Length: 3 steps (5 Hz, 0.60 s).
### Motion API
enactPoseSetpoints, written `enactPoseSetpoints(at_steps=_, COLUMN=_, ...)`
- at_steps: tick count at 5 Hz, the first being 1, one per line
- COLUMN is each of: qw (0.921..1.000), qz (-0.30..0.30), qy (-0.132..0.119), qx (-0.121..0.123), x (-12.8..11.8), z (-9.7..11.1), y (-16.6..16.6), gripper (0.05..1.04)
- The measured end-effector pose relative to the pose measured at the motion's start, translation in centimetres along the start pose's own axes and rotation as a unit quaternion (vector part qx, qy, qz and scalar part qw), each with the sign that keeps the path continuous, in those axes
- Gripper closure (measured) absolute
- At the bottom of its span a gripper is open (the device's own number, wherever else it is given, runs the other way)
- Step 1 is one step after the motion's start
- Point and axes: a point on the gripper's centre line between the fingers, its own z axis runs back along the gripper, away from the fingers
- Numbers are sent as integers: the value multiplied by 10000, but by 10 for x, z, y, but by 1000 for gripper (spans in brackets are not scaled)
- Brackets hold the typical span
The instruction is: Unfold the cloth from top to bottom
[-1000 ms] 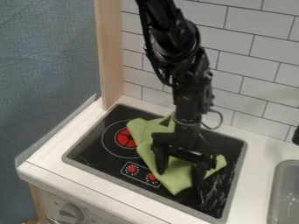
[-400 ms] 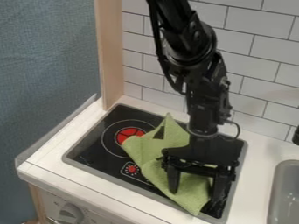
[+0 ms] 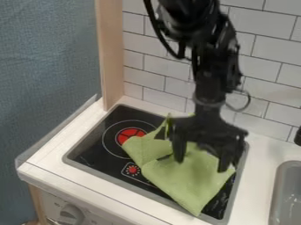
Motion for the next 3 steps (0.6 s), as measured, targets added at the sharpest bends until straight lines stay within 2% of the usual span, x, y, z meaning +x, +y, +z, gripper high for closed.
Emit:
enactPoseSetpoints(at_steps=1, qw=9992, qz=-169, qy=-316, qx=165, x=8, z=33, y=4, gripper=84)
enactPoseSetpoints(at_steps=2, qw=9964, qz=-744, qy=-354, qx=183, x=10, z=52, y=6, gripper=84)
enactPoseSetpoints(at_steps=3, qw=9962, qz=-774, qy=-346, qx=187, x=10, z=53, y=6, gripper=84)
